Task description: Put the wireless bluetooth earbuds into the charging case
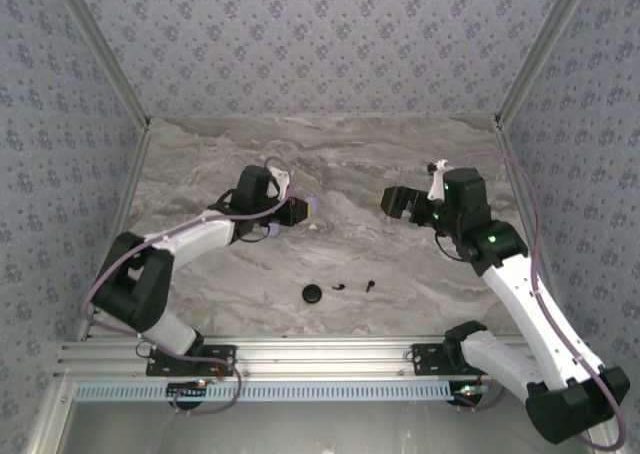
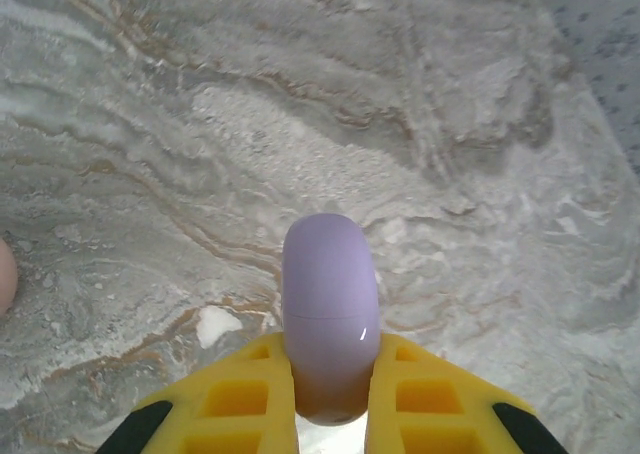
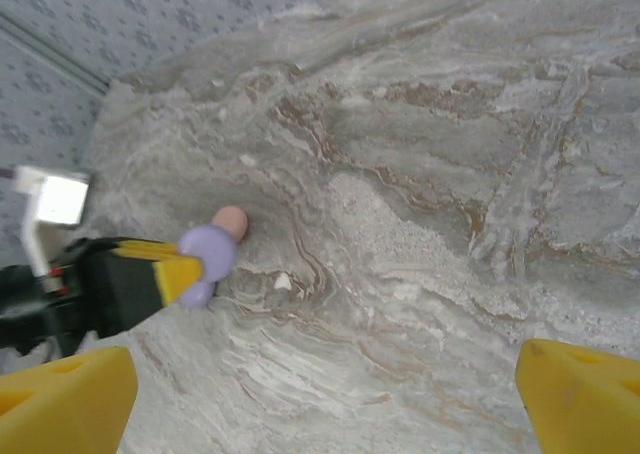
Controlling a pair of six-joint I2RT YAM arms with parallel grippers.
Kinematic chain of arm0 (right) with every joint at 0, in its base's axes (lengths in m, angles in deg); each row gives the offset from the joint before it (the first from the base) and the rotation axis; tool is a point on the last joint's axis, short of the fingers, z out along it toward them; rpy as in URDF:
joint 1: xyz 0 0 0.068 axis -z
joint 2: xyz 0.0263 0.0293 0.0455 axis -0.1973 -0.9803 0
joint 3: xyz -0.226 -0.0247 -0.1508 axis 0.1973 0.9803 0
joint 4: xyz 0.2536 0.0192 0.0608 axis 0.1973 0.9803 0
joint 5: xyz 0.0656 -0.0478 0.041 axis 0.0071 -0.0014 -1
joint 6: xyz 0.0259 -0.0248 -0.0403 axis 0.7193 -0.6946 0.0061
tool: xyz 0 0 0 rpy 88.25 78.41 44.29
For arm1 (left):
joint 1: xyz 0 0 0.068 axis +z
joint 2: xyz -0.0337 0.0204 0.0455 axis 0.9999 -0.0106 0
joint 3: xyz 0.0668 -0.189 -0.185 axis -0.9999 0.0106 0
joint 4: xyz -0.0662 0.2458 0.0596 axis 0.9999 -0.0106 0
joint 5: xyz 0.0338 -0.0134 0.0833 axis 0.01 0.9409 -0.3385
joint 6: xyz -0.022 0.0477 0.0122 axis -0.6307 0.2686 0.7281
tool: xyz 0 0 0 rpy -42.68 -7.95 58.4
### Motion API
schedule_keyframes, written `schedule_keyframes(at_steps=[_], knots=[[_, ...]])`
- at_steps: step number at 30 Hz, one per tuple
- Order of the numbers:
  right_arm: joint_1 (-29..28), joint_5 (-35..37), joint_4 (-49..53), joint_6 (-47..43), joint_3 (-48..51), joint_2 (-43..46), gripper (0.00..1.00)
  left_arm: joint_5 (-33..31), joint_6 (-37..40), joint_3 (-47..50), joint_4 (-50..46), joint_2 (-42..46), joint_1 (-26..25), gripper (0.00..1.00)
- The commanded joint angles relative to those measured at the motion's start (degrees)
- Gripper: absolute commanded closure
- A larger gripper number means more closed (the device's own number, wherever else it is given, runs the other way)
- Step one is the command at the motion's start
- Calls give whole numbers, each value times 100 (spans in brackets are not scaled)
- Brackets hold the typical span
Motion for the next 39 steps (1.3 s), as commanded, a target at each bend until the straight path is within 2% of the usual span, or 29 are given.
schedule_keyframes(at_steps=[1,6,12,16,20,23,34,39], knots=[[158,-213,-538,121,198,361,0,-176,27,-555,-525,-489,73,100],[412,-389,-604,264,405,619,0,-179,-43,-1078,-853,-1260,88,100],[567,-702,-657,407,572,647,0,-159,-158,-1359,-780,-1724,98,99],[676,-836,-679,663,699,609,0,-368,-184,-1432,-845,-1848,104,90],[844,-1382,-861,847,912,412,0,-389,-155,-1454,-906,-1942,148,76],[833,-1454,-816,775,941,265,0,-414,-59,-1461,-972,-1896,152,67],[604,-972,-269,-578,799,271,0,-725,476,-1713,-1534,-1083,155,56],[109,-729,-261,-1820,709,222,0,-961,648,-1520,-1635,-281,165,51]])
